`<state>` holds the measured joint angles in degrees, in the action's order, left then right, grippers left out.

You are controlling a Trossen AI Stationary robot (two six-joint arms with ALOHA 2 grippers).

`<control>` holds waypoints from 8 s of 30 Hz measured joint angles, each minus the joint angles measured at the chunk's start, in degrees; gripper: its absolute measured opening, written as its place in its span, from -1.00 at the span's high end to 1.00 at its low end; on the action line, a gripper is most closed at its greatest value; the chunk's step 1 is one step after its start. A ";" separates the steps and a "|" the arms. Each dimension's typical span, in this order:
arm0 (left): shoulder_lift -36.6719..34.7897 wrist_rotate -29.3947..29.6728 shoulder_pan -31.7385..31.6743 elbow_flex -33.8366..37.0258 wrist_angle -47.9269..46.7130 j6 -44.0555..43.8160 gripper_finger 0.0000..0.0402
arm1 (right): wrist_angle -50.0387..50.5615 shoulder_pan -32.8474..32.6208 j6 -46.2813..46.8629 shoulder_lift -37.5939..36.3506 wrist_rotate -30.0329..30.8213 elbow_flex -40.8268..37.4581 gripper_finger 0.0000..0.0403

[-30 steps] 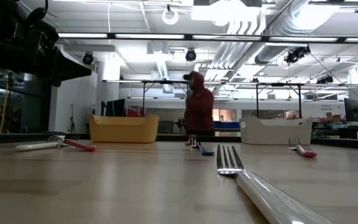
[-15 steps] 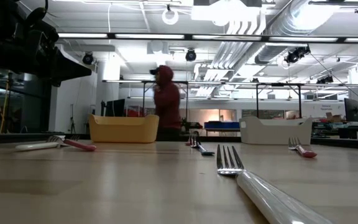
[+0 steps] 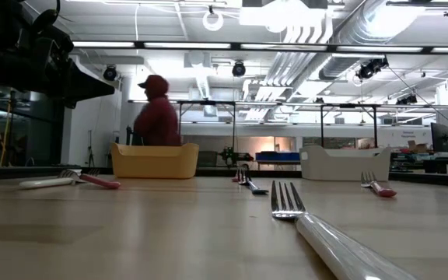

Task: Sort silverware by color (type)
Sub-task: Put the bottom left white fork into the yellow bin, then put the bottom left pink fork into the white bin

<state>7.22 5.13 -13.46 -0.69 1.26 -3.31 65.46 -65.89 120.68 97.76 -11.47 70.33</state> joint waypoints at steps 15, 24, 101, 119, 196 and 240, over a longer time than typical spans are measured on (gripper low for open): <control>0.00 0.00 0.00 0.00 0.02 -0.04 1.00 | 2.21 11.80 -38.29 -5.63 34.93 2.35 0.99; 0.00 0.02 -0.02 0.00 0.25 0.11 1.00 | -21.65 29.41 -81.77 -6.37 37.25 -1.07 1.00; 64.23 8.42 60.70 -45.11 -43.83 -61.54 1.00 | -105.45 82.84 -134.63 -6.32 0.34 -32.31 1.00; 79.42 2.47 66.32 -45.83 -37.40 -72.46 0.29 | -105.39 82.84 -134.47 -6.32 0.36 -32.31 1.00; 78.60 1.29 -22.18 -63.32 -46.37 13.58 0.80 | -103.81 83.54 -134.66 -6.32 0.42 -32.29 1.00; 95.97 2.49 -28.80 -69.67 -42.58 19.63 0.46 | -101.11 83.53 -134.20 -6.35 1.76 -32.29 1.00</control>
<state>103.19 7.62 -42.26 -70.36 -41.32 16.32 -35.65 17.64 -13.52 91.42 -9.72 38.04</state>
